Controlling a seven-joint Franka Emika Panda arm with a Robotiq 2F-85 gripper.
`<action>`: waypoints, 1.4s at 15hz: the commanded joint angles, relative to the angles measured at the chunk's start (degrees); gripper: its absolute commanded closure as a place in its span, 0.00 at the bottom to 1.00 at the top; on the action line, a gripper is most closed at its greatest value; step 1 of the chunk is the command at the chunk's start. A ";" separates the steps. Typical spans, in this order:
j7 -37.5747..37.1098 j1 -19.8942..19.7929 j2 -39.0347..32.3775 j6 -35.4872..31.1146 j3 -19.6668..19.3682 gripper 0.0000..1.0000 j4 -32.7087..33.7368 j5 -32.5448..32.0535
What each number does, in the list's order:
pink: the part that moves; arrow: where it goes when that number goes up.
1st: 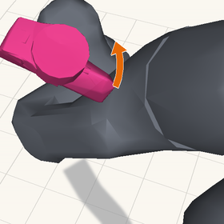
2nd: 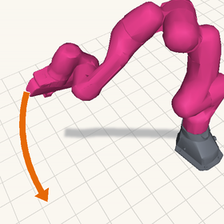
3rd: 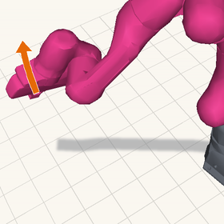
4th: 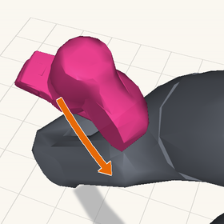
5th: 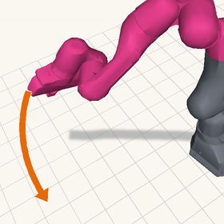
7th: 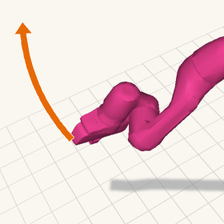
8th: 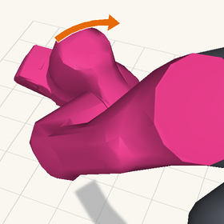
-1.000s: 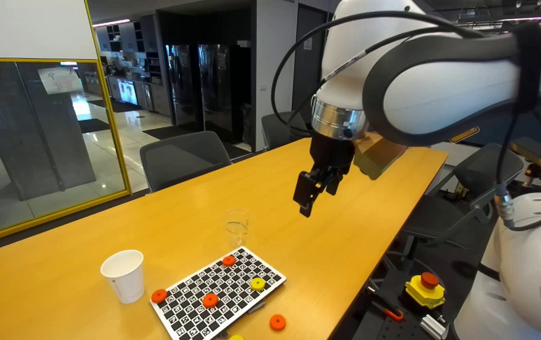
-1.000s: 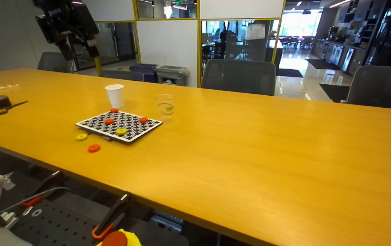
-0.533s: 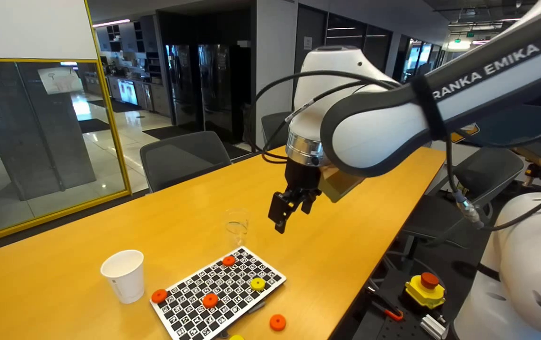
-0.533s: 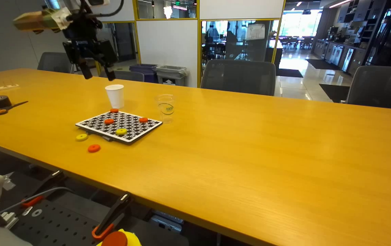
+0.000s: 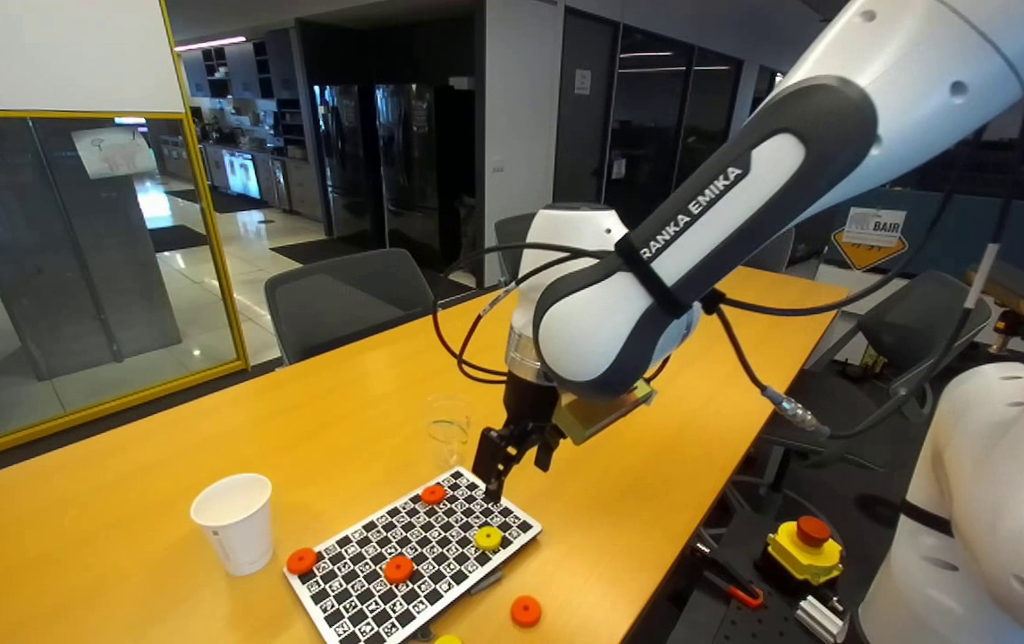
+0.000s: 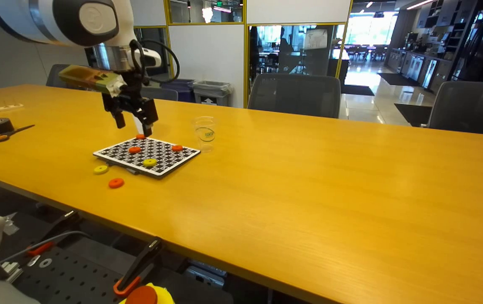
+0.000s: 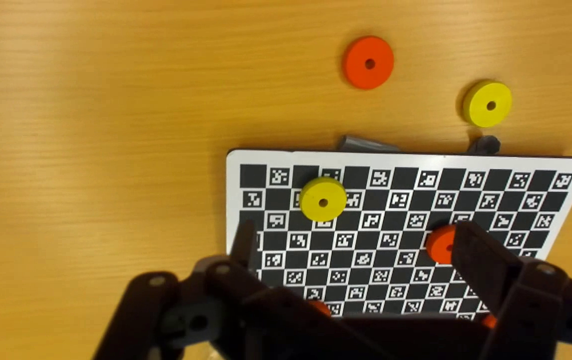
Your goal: Put the yellow objects inside the transparent cup and the orange objects inside the white cup.
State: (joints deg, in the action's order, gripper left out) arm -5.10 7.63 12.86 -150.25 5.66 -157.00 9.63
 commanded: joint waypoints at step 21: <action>-11.14 1.16 -25.81 -2.17 0.18 0.00 15.45 -3.02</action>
State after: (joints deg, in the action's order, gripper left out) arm -14.42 8.71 -11.23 -151.26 6.39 -143.15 6.89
